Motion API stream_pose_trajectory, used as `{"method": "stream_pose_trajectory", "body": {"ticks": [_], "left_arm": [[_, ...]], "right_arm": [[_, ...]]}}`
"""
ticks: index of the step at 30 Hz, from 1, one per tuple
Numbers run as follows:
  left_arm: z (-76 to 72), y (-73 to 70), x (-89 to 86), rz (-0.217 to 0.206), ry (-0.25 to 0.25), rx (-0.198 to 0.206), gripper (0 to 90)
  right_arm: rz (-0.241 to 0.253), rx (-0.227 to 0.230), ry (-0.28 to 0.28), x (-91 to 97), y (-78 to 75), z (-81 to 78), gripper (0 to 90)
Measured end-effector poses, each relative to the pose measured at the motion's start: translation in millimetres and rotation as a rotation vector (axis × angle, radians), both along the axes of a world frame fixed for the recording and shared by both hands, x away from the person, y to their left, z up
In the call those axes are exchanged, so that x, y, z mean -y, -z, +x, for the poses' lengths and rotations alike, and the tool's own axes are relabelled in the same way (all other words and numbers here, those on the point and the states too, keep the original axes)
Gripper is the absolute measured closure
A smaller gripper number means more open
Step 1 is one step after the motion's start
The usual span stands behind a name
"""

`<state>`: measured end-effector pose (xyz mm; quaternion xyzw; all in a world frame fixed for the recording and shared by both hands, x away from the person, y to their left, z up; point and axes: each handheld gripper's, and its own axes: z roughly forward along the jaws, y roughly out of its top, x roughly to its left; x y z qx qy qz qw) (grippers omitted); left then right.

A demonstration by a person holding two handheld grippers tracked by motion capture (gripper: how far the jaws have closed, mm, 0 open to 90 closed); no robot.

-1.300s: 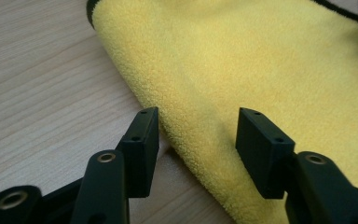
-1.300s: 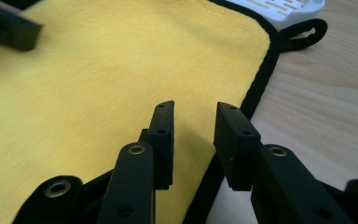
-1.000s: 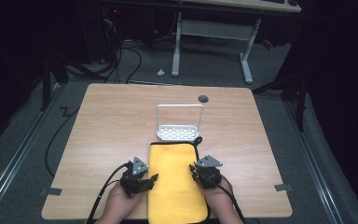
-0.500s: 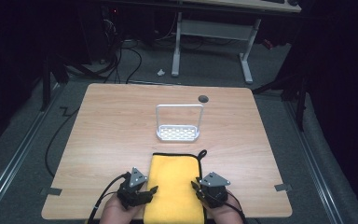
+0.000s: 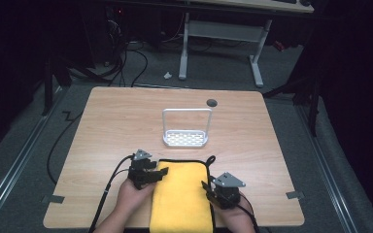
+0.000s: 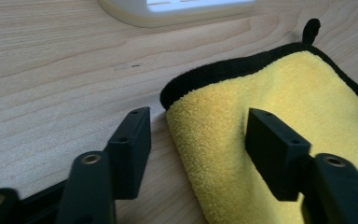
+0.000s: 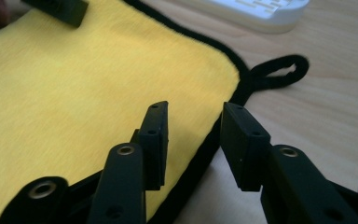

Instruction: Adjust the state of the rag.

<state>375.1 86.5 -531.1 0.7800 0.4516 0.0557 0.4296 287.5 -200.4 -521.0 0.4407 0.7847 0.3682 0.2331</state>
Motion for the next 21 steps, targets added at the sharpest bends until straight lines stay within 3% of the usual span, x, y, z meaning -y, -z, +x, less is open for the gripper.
{"method": "stream_pose_trajectory", "body": {"ticks": [4,8,11,14,21], "left_arm": [[-1.1,0.5,0.7,0.011,-0.01,0.005,56.5],[-5.1,3.1,-0.6,0.011,-0.008,0.03,66.4],[-6.9,3.5,-0.5,0.015,-0.001,0.038,67.3],[-8.6,3.8,0.6,0.023,-0.005,0.049,67.7],[-7.9,4.0,-0.2,0.014,-0.001,0.04,68.9]], "right_arm": [[0.009,-0.008,0.028,-2.4,-5.7,26.2,56.2],[-0.014,-0.057,0.046,-12.8,1.7,48.8,47.2],[-0.038,-0.069,0.044,-16.1,8.2,52.4,44.2],[0.012,-0.113,0.052,-10.6,8.8,55.6,43.6],[0.015,-0.101,0.026,-13.8,9.2,53.1,57.7]]}}
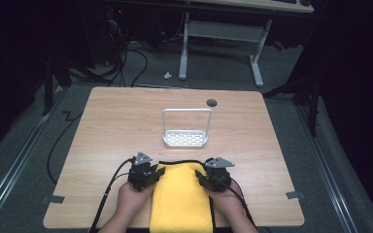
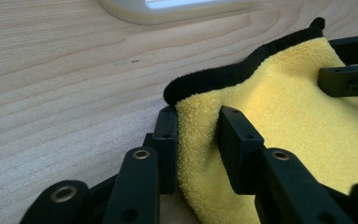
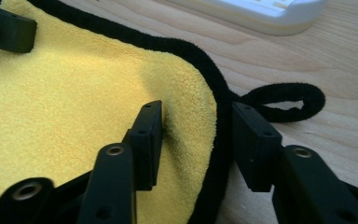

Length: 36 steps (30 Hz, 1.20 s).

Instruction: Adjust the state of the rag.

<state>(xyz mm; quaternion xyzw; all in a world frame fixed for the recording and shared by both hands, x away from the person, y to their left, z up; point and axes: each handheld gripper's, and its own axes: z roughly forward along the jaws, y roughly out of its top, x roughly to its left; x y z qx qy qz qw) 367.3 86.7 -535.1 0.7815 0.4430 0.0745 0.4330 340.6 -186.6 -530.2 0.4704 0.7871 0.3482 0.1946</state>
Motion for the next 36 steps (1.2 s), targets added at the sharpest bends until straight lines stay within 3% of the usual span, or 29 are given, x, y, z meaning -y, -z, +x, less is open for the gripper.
{"method": "stream_pose_trajectory", "body": {"ticks": [7,10,20,29,36], "left_arm": [[0.8,0.3,-0.9,-0.011,0.009,-0.011,72.2],[1.1,0.5,-1.1,-0.016,0.007,-0.015,73.6],[-2.1,-0.2,0.8,0.003,-0.008,0.011,79.9],[-4.5,-3.0,3.0,0.007,-0.027,0.039,82.7],[-9.4,-13.0,5.2,-0.011,-0.045,0.102,83.2]], "right_arm": [[0.031,-0.014,-0.016,-3.0,0.1,-2.4,73.9],[0.038,0.001,-0.028,-2.7,1.5,-3.4,77.1],[0.048,0.009,-0.02,-3.6,0.7,-3.6,78.1],[0.039,0.075,-0.008,-4.8,-2.6,-8.9,78.1],[0.067,0.128,0.008,-2.7,-10.2,-13.4,78.1]]}}
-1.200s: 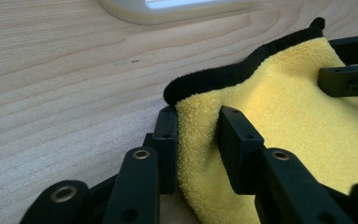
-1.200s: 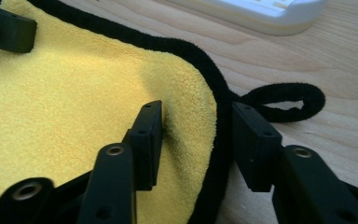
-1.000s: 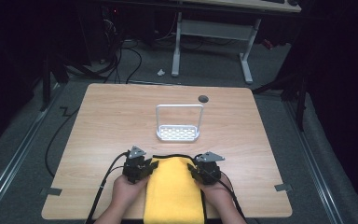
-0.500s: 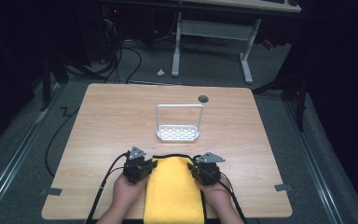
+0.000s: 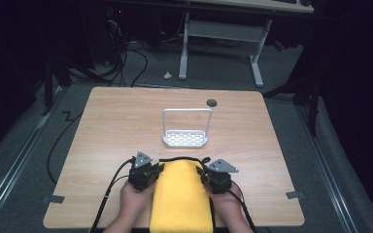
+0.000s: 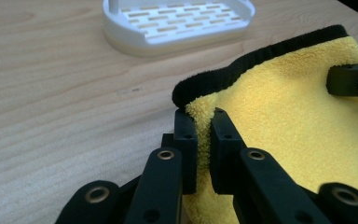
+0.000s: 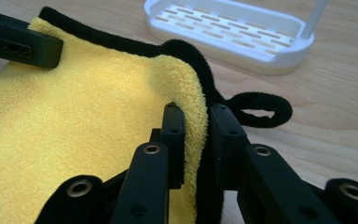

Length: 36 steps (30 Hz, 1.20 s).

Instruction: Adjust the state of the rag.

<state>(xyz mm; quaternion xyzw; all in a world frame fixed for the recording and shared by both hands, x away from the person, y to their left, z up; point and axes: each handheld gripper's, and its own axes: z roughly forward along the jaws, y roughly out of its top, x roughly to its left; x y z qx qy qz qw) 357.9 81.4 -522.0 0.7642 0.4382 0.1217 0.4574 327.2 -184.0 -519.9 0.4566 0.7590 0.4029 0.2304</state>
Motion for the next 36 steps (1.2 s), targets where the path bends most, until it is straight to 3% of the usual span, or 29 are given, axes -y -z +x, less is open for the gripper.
{"method": "stream_pose_trajectory", "body": {"ticks": [9,17,30,36], "left_arm": [[-2.3,-19.4,1.1,-0.045,-0.006,0.09,83.3],[-0.5,-40.2,0.5,-0.086,-0.01,0.143,83.9],[13.1,-96.2,1.2,-0.128,-0.021,0.242,84.4],[18.3,-117.6,0.3,-0.14,-0.026,0.282,84.7]], "right_arm": [[0.014,0.079,0.014,3.0,-16.9,-1.9,78.0],[0.013,0.152,0.029,2.7,-39.5,-2.5,78.2],[0.038,0.288,0.053,2.6,-88.2,4.8,78.1],[0.047,0.326,0.066,2.2,-108.4,10.8,78.1]]}}
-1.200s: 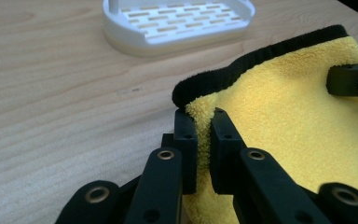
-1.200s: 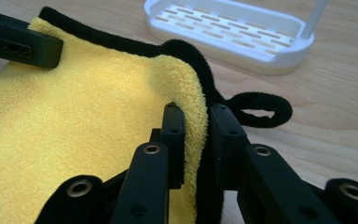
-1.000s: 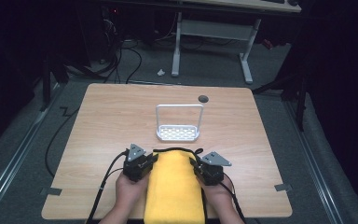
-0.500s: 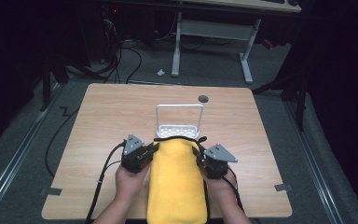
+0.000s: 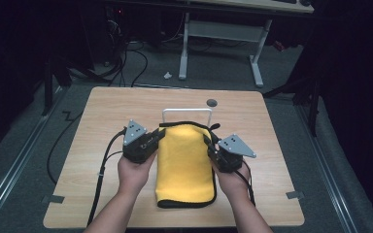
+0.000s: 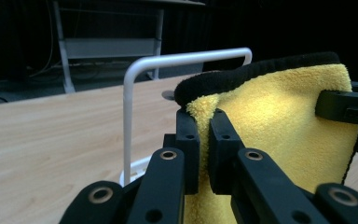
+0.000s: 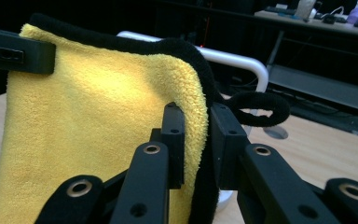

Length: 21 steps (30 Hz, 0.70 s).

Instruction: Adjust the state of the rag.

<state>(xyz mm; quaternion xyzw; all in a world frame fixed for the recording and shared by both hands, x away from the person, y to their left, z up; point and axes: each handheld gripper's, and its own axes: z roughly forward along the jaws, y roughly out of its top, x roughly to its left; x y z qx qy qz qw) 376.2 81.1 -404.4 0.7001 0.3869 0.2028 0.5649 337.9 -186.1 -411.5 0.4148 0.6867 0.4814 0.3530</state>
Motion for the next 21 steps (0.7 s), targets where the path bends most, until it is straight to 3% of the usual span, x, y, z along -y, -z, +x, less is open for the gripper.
{"method": "stream_pose_trajectory", "body": {"ticks": [21], "left_arm": [[18.2,-60.3,2.0,-0.013,-0.016,0.119,84.9]], "right_arm": [[0.02,0.113,0.004,-0.2,-53.1,20.1,78.1]]}}
